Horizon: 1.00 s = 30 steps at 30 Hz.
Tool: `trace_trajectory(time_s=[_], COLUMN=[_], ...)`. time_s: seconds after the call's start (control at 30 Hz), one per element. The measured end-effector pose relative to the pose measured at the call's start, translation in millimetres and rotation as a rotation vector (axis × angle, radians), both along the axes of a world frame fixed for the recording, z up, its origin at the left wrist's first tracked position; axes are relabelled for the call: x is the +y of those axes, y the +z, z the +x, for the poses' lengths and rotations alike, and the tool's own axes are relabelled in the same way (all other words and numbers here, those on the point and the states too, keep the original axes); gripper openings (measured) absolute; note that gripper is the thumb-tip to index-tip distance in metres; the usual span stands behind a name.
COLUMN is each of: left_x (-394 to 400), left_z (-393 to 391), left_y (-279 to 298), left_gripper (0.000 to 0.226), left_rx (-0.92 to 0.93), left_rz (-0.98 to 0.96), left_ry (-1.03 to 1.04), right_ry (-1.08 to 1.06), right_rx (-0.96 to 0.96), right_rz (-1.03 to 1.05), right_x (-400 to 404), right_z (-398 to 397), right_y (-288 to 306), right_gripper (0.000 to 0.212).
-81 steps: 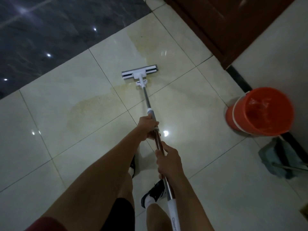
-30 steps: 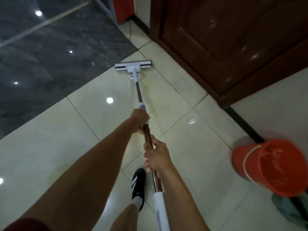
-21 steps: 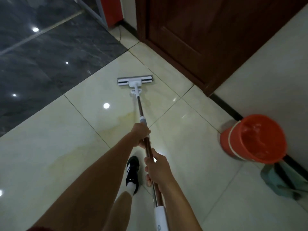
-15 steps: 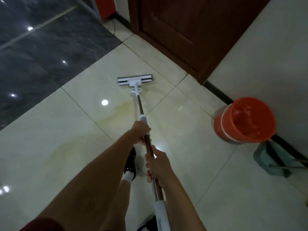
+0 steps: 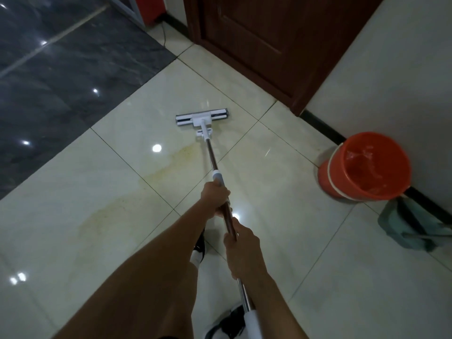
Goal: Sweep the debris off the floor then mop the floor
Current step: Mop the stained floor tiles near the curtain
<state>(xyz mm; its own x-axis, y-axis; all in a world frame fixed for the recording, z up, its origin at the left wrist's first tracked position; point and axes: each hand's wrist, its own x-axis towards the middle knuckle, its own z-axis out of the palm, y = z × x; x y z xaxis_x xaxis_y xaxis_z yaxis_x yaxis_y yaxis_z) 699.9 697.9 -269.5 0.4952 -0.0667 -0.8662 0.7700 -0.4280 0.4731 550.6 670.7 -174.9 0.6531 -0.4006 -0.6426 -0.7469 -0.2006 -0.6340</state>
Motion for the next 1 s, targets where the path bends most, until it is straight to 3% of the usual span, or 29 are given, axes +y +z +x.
trace_trajectory(time_s=[0.2, 0.47, 0.73, 0.83, 1.0], left_x=[-13, -43, -75, -90, -106], left_z=[65, 250, 424, 451, 430], left_y=[-6, -15, -28, -31, -27], left_gripper=[0.023, 0.030, 0.028, 0.037, 0.029], left_rx=[-0.001, -0.041, -0.115, -0.122, -0.090], left_rz=[0.006, 0.003, 0.000, -0.011, 0.020], left_ry=[-0.002, 0.011, -0.066, -0.084, -0.114], right_ry=[0.021, 0.001, 0.028, 0.032, -0.028], right_rx=[-0.011, 0.034, 0.033, 0.043, 0.054], right_rz=[-0.002, -0.061, -0.054, -0.045, 0.047], right_x=[-14, -43, -75, -90, -108], right_z=[62, 251, 429, 458, 436], right_y=[-4, -26, -58, -66, -69], right_gripper=[0.026, 0.042, 0.030, 0.027, 0.034])
